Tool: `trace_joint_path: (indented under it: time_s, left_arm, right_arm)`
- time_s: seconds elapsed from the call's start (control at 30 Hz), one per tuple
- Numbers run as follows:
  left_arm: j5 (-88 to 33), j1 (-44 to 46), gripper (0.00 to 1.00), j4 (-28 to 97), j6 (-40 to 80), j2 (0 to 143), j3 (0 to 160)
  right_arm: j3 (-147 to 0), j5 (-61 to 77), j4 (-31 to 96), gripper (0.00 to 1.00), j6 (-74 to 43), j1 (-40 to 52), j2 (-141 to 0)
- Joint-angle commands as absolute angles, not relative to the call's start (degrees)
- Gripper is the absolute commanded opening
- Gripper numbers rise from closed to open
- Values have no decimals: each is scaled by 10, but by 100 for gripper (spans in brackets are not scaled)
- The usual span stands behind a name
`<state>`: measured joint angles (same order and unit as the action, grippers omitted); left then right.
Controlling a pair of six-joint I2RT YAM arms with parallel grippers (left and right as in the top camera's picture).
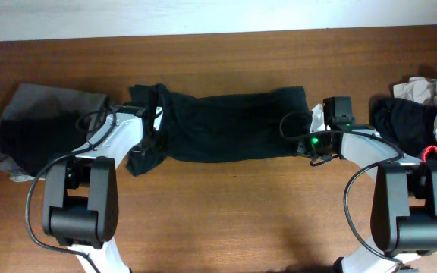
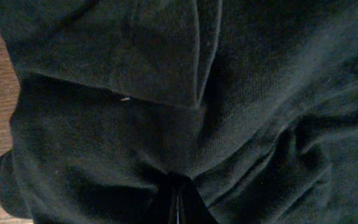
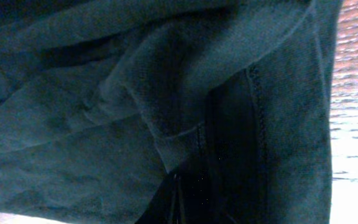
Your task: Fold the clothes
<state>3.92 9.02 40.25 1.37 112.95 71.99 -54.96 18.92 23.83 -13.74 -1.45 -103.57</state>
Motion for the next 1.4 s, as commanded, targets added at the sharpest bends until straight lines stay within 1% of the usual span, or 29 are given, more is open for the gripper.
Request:
trace_joint_path:
  time_s: [0.0, 0.17, 0.27, 0.47, 0.63, 0.83, 0.97, 1.07, 1.13, 1.2, 1.23, 1.3, 1.37]
  left_arm:
    - [59, 81, 4, 405, 21, 1171, 693]
    - [61, 80, 4, 405, 21, 1174, 693]
    - [69, 74, 4, 404, 21, 1174, 693]
    - [73, 67, 2, 419, 22, 1174, 693]
    - [32, 67, 2, 439, 21, 1159, 701]
    - [-3, 76, 4, 480, 21, 1067, 711]
    - [-2, 85, 11, 491, 21, 1006, 711]
    - [0, 85, 24, 484, 21, 974, 711]
    - [5, 84, 35, 473, 21, 959, 711]
    - [8, 84, 53, 445, 21, 952, 711]
    - [8, 84, 63, 420, 17, 951, 711]
    - [5, 84, 68, 377, 6, 952, 711]
    - [-15, 84, 68, 326, -19, 956, 711]
  right_arm:
    - [-546, 84, 269, 4, -143, -15, -1058]
    - [-547, -47, 385, 4, -245, -16, -1052]
    - [-547, -82, 428, 4, -275, -16, -1043]
    - [-547, -86, 470, 4, -276, -15, -998]
    - [-547, -87, 492, 4, -272, -15, -943]
    - [-547, -76, 520, 4, -240, -15, -842]
    - [-547, -50, 511, 6, -220, -15, -800]
    - [-547, 24, 481, 7, -162, -15, -790]
    - [-547, 63, 467, 7, -148, -15, -792]
    - [-547, 88, 455, 6, -148, -15, -792]
    - [-547, 100, 447, 6, -148, -15, -792]
    - [-547, 119, 434, 6, -148, -15, -792]
    - [-547, 139, 421, 7, -148, -15, -792]
